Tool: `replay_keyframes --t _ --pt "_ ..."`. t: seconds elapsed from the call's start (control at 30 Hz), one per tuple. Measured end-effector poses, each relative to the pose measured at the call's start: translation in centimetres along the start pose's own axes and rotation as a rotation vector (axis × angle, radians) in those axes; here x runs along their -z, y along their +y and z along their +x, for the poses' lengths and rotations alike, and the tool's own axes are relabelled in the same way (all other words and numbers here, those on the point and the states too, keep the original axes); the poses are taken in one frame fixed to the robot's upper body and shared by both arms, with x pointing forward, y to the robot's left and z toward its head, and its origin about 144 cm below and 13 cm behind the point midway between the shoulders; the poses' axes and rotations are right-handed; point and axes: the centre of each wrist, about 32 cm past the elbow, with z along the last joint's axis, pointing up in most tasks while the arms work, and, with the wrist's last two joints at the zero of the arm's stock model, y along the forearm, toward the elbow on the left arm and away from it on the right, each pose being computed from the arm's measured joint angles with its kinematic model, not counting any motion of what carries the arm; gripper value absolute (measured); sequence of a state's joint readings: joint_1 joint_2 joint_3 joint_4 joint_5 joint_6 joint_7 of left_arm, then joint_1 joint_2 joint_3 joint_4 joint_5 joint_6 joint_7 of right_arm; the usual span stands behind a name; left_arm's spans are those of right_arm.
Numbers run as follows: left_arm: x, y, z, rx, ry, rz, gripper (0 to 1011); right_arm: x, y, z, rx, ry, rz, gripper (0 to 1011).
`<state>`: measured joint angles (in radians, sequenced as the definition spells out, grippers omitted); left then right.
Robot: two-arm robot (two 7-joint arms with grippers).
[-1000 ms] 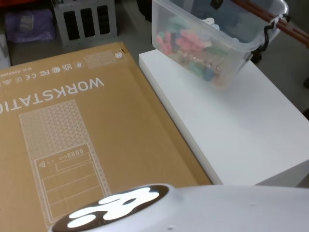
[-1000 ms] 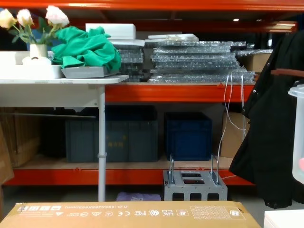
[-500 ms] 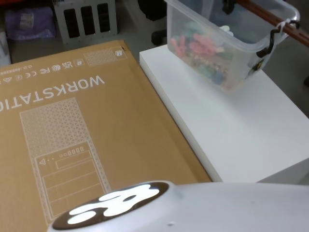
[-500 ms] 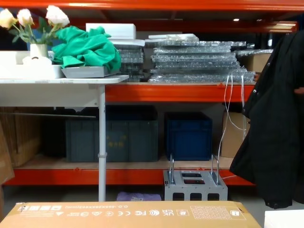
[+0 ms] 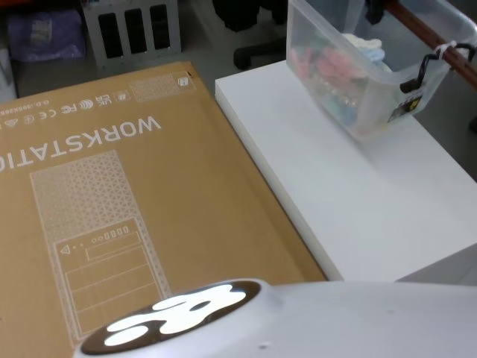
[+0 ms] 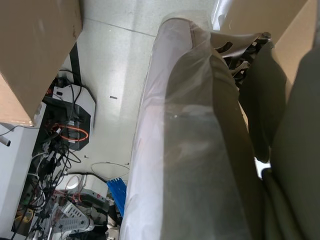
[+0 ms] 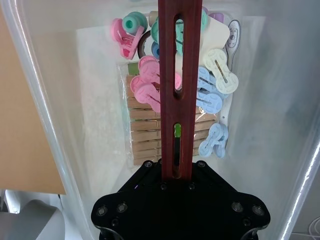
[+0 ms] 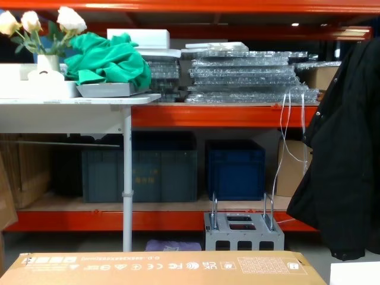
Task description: Use one hand to grasp the basket and place it at the designated location.
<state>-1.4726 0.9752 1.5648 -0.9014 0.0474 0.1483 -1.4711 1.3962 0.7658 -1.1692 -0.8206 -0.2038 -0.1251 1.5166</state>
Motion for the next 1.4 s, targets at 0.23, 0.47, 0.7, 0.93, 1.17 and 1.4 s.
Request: replay_keyframes --t 0.23,0.47,0.7,0.93,1.17,1.4 --pt "0.0 0.0 0.0 0.0 0.0 0.0 0 1.0 1.1 -0.4 -0.016 0.036 0.025 0" --pt "0.0 0.0 0.0 0.0 0.0 0.0 0 1.5 2.7 -1.4 -0.027 0.074 0.076 0" --pt "0.0 0.0 0.0 0.0 0.0 0.0 0 1.3 3.9 -2.2 -0.025 0.067 0.101 0" --pt "0.0 0.0 0.0 0.0 0.0 0.0 0 1.2 4.6 -3.0 0.005 0.059 0.115 0" --pt "0.0 0.0 0.0 0.0 0.0 0.0 0 1.1 5.0 -3.2 0.012 0.057 0.117 0" --pt "0.0 0.0 0.0 0.0 0.0 0.0 0 1.0 5.5 -3.1 0.001 0.063 0.115 0"
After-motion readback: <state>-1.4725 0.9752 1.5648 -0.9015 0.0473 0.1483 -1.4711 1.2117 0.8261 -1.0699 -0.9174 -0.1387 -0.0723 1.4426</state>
